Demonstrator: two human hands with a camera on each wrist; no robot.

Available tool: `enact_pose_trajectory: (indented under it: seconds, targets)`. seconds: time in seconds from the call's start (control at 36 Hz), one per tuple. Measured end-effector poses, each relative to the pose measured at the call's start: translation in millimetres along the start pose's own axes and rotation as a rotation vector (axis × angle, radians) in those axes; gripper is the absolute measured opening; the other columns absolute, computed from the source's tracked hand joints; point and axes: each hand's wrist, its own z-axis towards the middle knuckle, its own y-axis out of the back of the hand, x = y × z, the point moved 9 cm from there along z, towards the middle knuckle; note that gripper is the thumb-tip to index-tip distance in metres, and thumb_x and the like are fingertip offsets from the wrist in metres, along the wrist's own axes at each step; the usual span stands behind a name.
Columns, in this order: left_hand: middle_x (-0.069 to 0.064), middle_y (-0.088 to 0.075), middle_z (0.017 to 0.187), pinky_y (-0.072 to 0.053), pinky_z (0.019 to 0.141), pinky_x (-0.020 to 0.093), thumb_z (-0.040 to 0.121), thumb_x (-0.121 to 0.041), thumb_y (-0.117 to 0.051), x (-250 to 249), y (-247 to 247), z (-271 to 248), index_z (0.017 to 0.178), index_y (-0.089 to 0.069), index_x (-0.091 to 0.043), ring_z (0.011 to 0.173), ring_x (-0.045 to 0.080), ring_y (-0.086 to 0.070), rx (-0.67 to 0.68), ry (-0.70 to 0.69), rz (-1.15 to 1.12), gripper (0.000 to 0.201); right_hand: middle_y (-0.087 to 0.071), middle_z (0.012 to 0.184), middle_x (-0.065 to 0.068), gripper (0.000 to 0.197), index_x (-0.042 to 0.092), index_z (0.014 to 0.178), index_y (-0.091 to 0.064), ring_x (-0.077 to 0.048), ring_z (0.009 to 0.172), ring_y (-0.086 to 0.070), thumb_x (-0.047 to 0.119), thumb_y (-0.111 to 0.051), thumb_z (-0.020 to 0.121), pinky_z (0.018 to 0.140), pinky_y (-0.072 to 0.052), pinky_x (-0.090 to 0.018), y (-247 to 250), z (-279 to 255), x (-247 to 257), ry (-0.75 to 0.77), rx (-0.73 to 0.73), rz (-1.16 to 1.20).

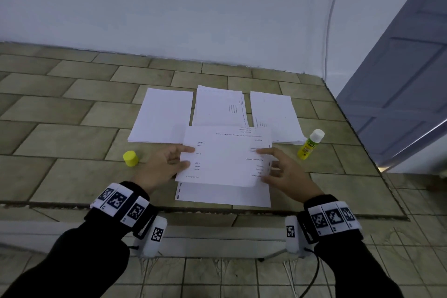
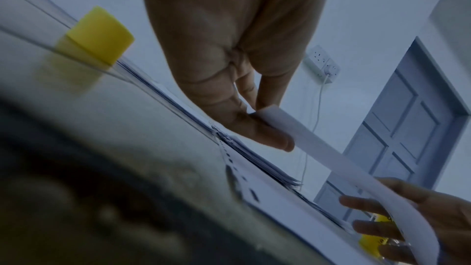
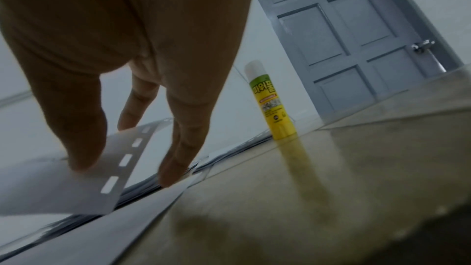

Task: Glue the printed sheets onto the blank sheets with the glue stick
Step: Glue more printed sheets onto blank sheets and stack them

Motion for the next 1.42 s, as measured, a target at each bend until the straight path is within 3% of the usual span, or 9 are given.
enact_pose_trajectory:
  seconds: [0.14, 0.25, 0.39, 0.56, 0.78, 0.86, 1.03, 1.19, 1.42]
  targets:
    - [0.003, -0.070, 0.108, -0.058, 0.073, 0.023, 0.093, -0.006, -0.061, -5, 0, -1, 0.108, -0.065, -0.023, 0.100, 0.018, -0.067, 0.006, 0.003, 0.047, 0.023, -0.063, 0.109, 0.002, 0.023, 0.022, 0.105, -0.064, -0.011, 0.082, -0.062, 0.006, -0.066, 0.088, 0.070, -0.053, -0.018, 13, 4, -3, -0.069, -0.110, -0.061]
    - [0.005, -0.070, 0.105, -0.057, 0.081, 0.029, 0.092, -0.015, -0.065, -10, 1, -1, 0.100, -0.069, -0.028, 0.098, 0.019, -0.067, -0.005, -0.042, 0.178, 0.016, -0.068, 0.099, -0.006, 0.021, 0.026, 0.099, -0.066, -0.020, 0.082, -0.064, 0.013, -0.072, 0.084, 0.074, -0.057, -0.029, 12, 5, -12, -0.132, -0.108, -0.179]
    - [-0.001, -0.068, 0.103, -0.051, 0.082, 0.019, 0.090, -0.013, -0.068, -10, -3, -5, 0.101, -0.067, -0.029, 0.096, 0.012, -0.064, -0.003, -0.104, 0.410, 0.019, -0.062, 0.085, 0.006, 0.021, 0.020, 0.097, -0.066, -0.004, 0.069, -0.055, 0.009, -0.074, 0.080, 0.057, -0.040, -0.004, 8, 3, -12, -0.168, -0.132, -0.270]
    - [-0.016, -0.061, 0.095, -0.054, 0.091, 0.033, 0.090, -0.013, -0.068, 0, -5, -5, 0.094, -0.058, -0.041, 0.099, 0.012, -0.062, -0.020, -0.123, 0.519, 0.030, -0.058, 0.086, 0.006, 0.021, 0.021, 0.092, -0.061, -0.002, 0.070, -0.050, 0.009, -0.073, 0.080, 0.058, -0.040, -0.007, -7, 0, -15, -0.179, -0.089, -0.337]
    - [-0.012, -0.066, 0.086, -0.053, 0.077, 0.029, 0.089, -0.017, -0.070, -1, 0, -6, 0.091, -0.058, -0.045, 0.089, 0.010, -0.064, -0.043, -0.126, 0.550, 0.031, -0.058, 0.100, -0.002, 0.026, 0.026, 0.093, -0.059, -0.013, 0.083, -0.058, 0.011, -0.075, 0.079, 0.075, -0.052, -0.023, -8, 1, -22, -0.195, -0.072, -0.326]
    - [-0.010, -0.064, 0.068, -0.043, 0.061, 0.022, 0.089, -0.018, -0.070, -1, 1, -8, 0.089, -0.058, -0.046, 0.072, 0.005, -0.060, -0.050, -0.124, 0.546, 0.030, -0.056, 0.104, -0.001, 0.028, 0.025, 0.097, -0.060, -0.011, 0.085, -0.057, 0.011, -0.076, 0.079, 0.075, -0.051, -0.018, -9, 0, -22, -0.202, -0.048, -0.314]
    - [-0.023, -0.056, 0.052, -0.038, 0.057, 0.024, 0.088, -0.019, -0.071, 2, 0, -11, 0.095, -0.063, -0.037, 0.058, -0.002, -0.053, -0.047, -0.115, 0.559, 0.021, -0.051, 0.103, 0.003, 0.034, 0.017, 0.108, -0.062, -0.003, 0.079, -0.052, 0.008, -0.077, 0.078, 0.064, -0.044, -0.006, -7, 3, -20, -0.205, -0.018, -0.321]
    - [0.004, -0.072, 0.085, -0.054, 0.072, 0.031, 0.084, -0.019, -0.075, 0, 4, -10, 0.091, -0.060, -0.045, 0.080, 0.014, -0.066, -0.060, -0.099, 0.561, 0.030, -0.050, 0.104, 0.004, 0.037, 0.015, 0.113, -0.062, -0.001, 0.079, -0.051, 0.009, -0.076, 0.079, 0.066, -0.044, -0.003, -8, 3, -18, -0.185, -0.013, -0.343]
    - [-0.007, -0.070, 0.092, -0.054, 0.074, 0.029, 0.084, -0.016, -0.075, 0, 3, -10, 0.094, -0.062, -0.039, 0.086, 0.006, -0.065, -0.042, -0.100, 0.528, 0.028, -0.048, 0.105, 0.003, 0.038, 0.012, 0.115, -0.061, 0.000, 0.079, -0.052, 0.007, -0.076, 0.079, 0.066, -0.043, 0.000, -9, 0, -20, -0.187, -0.018, -0.284]
